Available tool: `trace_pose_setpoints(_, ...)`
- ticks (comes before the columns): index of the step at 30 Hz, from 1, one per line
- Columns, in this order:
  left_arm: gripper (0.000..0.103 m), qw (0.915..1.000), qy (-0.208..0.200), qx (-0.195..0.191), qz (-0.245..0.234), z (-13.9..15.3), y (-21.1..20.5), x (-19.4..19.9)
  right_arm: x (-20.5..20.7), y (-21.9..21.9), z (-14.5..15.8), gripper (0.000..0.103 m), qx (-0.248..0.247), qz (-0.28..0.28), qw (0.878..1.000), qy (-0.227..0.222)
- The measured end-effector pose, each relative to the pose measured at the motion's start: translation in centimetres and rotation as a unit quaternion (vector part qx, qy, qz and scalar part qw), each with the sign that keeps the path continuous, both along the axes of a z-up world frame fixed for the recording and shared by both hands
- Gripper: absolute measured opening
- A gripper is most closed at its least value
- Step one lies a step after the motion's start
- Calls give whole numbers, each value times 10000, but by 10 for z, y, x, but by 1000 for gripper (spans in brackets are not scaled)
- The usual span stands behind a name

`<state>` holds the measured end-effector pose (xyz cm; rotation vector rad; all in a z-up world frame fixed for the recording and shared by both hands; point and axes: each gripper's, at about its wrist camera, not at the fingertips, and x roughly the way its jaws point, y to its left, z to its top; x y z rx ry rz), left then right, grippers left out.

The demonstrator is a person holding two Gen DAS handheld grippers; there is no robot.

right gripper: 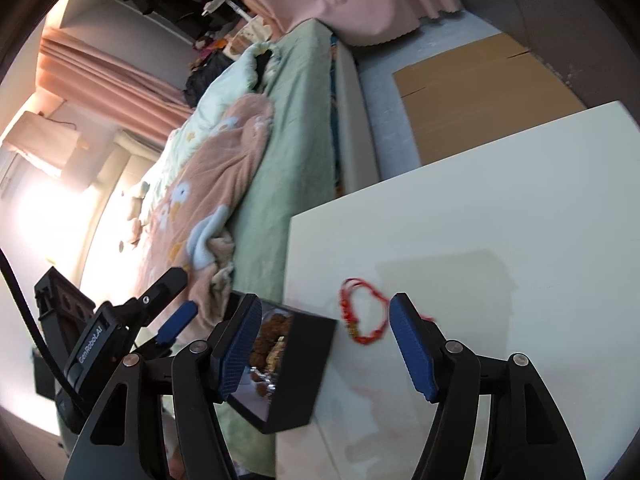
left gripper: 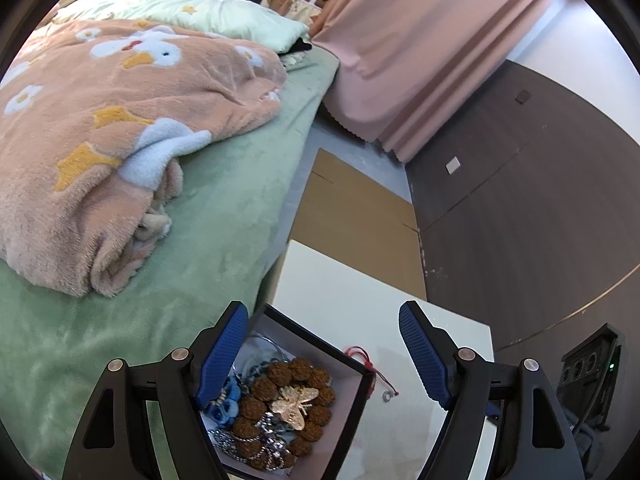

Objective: Organize jewelry

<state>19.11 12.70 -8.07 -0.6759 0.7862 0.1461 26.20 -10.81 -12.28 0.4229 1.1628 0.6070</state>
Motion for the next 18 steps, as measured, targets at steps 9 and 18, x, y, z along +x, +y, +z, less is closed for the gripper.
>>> trace_pose_setpoints(9, 78, 9994, 36, 214, -255, -1, -26, 0, 3, -53, 5, 67, -381, -421, 9984, -60)
trace_pose_setpoints(18, 78, 9962, 91, 557, -664, -2, -55, 0, -6, -82, 16, 67, -686, -590, 9956, -249)
